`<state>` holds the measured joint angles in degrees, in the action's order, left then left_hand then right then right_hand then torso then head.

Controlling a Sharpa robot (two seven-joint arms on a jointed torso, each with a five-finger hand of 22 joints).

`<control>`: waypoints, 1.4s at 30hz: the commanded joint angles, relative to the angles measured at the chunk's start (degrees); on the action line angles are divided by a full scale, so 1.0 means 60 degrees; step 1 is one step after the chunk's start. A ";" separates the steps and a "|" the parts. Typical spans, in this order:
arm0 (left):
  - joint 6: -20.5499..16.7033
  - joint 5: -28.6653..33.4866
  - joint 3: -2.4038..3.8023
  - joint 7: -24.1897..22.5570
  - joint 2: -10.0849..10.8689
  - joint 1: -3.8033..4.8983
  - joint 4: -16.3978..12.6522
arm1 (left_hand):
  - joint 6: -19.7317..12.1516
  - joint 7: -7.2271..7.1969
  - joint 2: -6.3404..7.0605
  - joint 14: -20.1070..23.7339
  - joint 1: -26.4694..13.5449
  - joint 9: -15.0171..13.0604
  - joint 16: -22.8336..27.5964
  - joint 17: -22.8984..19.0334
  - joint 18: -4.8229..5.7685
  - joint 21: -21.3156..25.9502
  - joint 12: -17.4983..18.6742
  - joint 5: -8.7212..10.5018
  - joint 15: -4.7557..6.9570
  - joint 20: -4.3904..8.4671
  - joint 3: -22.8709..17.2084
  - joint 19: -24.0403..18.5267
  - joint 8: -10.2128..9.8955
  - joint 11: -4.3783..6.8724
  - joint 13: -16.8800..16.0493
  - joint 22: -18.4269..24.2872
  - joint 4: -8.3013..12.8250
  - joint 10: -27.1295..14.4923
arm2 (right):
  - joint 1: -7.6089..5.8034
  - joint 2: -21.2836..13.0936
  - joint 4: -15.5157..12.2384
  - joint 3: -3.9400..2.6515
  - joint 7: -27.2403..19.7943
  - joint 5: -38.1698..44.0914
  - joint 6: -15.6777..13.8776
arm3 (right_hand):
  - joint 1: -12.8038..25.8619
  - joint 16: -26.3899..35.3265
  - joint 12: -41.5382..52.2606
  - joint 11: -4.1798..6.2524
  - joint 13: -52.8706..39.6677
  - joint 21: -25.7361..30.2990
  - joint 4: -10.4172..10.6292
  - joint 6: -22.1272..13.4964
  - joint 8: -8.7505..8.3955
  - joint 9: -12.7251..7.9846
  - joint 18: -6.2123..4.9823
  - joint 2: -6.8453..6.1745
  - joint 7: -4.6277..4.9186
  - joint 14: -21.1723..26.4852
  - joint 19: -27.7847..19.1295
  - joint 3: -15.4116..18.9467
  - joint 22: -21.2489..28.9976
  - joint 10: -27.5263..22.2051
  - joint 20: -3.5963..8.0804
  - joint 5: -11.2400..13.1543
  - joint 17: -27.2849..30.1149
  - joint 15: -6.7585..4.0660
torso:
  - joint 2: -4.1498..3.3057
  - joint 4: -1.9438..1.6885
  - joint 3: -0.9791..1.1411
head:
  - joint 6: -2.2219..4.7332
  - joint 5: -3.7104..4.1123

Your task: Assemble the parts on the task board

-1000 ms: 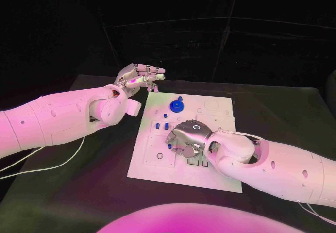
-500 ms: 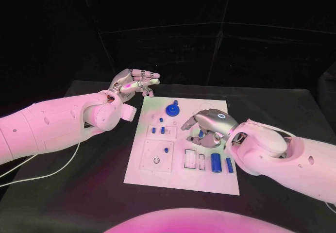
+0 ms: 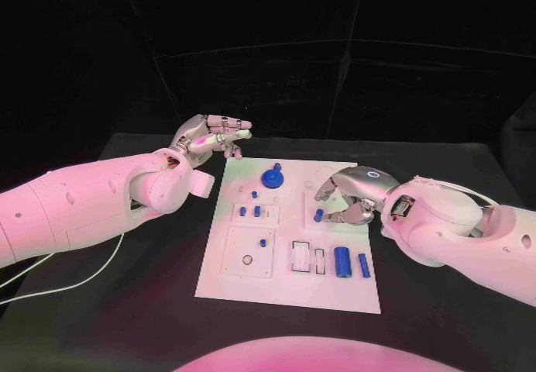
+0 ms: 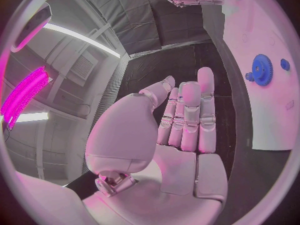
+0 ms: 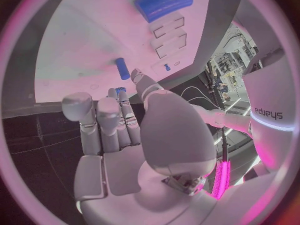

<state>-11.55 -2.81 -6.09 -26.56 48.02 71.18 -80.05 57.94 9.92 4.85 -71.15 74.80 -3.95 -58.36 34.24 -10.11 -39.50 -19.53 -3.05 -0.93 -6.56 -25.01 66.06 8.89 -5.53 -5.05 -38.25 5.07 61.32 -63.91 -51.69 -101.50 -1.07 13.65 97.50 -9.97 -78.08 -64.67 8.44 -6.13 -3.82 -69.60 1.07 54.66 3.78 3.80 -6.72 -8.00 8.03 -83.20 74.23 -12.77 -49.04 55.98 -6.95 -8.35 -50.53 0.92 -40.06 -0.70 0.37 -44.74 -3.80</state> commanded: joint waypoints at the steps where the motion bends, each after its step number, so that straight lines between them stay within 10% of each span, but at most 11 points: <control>1: 0.0129 0.0029 0.0006 -0.0015 -0.0010 0.0015 0.0001 | -0.0015 0.0041 -0.0063 0.0040 0.0051 0.0010 0.0012 -0.0007 -0.0061 0.0047 -0.0044 -0.0004 0.0006 -0.0011 0.0062 -0.0043 0.0059 -0.0041 -0.0008 0.0011 0.0019 -0.0059 | -0.0028 0.0053 0.0032 -0.0009 0.0233 0.0154 0.0768 | -0.0133 0.0078 0.0095 0.0027 -0.0013 0.0055 -0.0010 0.0018 0.0014 0.0018 -0.0096 0.0057 -0.0021 -0.0011 0.0045 0.0098 0.0016 0.0060 0.0003 0.0026 0.0037 -0.0007 | -0.0001 -0.0011 -0.0005 | -0.0026 -0.0011; 17: 0.0139 0.0029 0.0003 -0.0008 -0.0019 0.0015 0.0033 | -0.0015 0.0041 -0.0063 0.0040 0.0051 0.0010 0.0012 -0.0007 -0.0061 0.0047 -0.0044 -0.0004 0.0006 -0.0011 0.0062 -0.0043 0.0059 -0.0041 -0.0008 0.0011 0.0019 -0.0059 | -0.0028 0.0563 0.0501 0.0000 -0.0071 0.0208 0.0946 | -0.0521 -0.0085 0.0470 0.0203 0.0037 -0.0130 0.0026 0.0445 0.0073 0.0029 -0.0028 0.0617 -0.0027 -0.0148 0.0336 -0.0131 -0.0333 0.0888 0.0116 0.0217 -0.0158 -0.0143 | -0.0003 0.0001 -0.0003 | -0.0080 -0.0034; 34: 0.0145 0.0029 0.0001 0.0020 -0.0025 0.0014 0.0061 | -0.0015 0.0041 -0.0063 0.0040 0.0051 0.0010 0.0012 -0.0007 -0.0061 0.0047 -0.0044 -0.0004 0.0006 -0.0011 0.0062 -0.0043 0.0059 -0.0041 -0.0008 0.0011 0.0019 -0.0059 | -0.0025 0.0721 0.0671 0.0005 -0.0108 0.0217 0.1356 | -0.0661 -0.0570 0.0225 0.0389 0.0020 -0.0618 0.0057 0.1124 0.0185 0.0064 0.0116 0.0659 -0.0071 -0.0289 0.0704 -0.0897 -0.1163 0.1979 0.0270 0.0335 -0.0694 -0.0297 | -0.0004 0.0002 0.0000 | -0.0136 -0.0035; 42: 0.0141 0.0029 0.0000 0.0030 -0.0018 0.0014 0.0059 | -0.0015 0.0041 -0.0063 0.0040 0.0051 0.0010 0.0012 -0.0007 -0.0061 0.0047 -0.0044 -0.0004 0.0006 -0.0011 0.0062 -0.0043 0.0059 -0.0041 -0.0008 0.0011 0.0019 -0.0059 | -0.0022 0.0744 0.0661 0.0006 -0.0091 0.0410 0.0789 | -0.0799 -0.0657 -0.0029 0.0427 0.0014 -0.0683 -0.0079 0.1439 0.0207 0.0057 0.0129 0.0737 -0.0083 -0.0275 0.0724 -0.1426 -0.1240 0.2343 0.0323 0.0687 -0.0746 -0.0345 | 0.0001 -0.0001 -0.0003 | -0.0155 -0.0030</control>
<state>-11.31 -2.81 -6.13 -26.26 47.92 71.17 -79.66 57.94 9.91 4.85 -71.16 74.80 -3.97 -58.36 34.24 -10.11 -39.50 -19.53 -3.05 -0.93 -6.56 -25.01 66.06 8.89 -5.54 -5.05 -38.26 5.07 61.32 -63.96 -47.29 -97.43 -1.03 13.42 98.88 -3.38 -82.41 -68.44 8.40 -3.63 -3.70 -73.39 0.56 62.89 4.75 4.11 -6.69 -3.68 7.54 -84.05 78.35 -21.10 -56.43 69.67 -5.12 -4.53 -54.99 -0.74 -40.07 -0.66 0.36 -45.65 -3.97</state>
